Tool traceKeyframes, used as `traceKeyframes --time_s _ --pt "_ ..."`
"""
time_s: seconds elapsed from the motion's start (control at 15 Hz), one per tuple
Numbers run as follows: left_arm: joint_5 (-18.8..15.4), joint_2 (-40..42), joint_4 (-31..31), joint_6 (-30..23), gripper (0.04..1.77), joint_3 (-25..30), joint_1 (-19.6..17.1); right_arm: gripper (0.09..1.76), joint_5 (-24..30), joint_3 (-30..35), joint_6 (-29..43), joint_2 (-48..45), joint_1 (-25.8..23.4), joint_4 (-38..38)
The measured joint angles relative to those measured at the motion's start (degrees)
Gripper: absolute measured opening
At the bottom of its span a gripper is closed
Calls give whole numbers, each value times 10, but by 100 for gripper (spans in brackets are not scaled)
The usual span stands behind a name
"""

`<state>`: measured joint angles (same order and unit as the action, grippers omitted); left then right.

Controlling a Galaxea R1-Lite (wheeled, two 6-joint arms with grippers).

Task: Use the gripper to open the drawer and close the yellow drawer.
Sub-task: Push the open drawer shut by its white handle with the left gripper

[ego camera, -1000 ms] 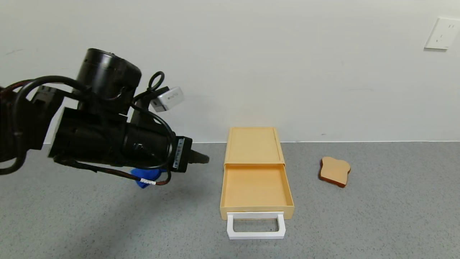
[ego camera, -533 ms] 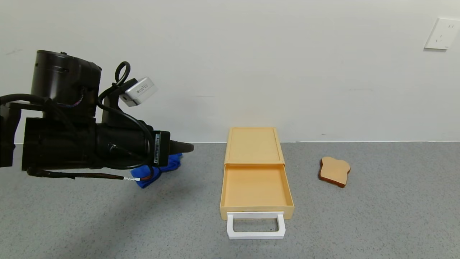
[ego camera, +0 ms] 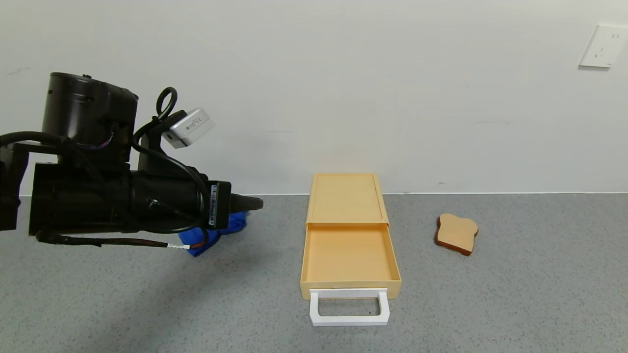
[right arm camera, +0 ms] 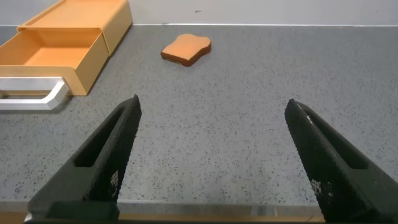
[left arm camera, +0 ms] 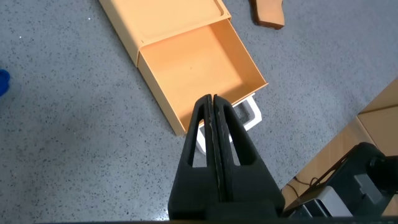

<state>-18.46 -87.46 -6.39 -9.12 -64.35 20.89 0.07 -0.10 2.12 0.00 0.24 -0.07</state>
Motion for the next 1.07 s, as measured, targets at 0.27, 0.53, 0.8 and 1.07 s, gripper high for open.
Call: traceKeyframes --time_s 0.27,0.53,0.8,1.07 --pt "12 -7 -1 -13 11 -3 6 170 0 0 0 0 0 0" --pt "110 -28 -1 -87 11 -27 58 170 0 0 0 0 0 0" --pt "204 -67 -24 -159 11 -58 144 170 0 0 0 0 0 0" --pt "262 -120 -99 -235 11 -107 220 170 0 0 0 0 0 0"
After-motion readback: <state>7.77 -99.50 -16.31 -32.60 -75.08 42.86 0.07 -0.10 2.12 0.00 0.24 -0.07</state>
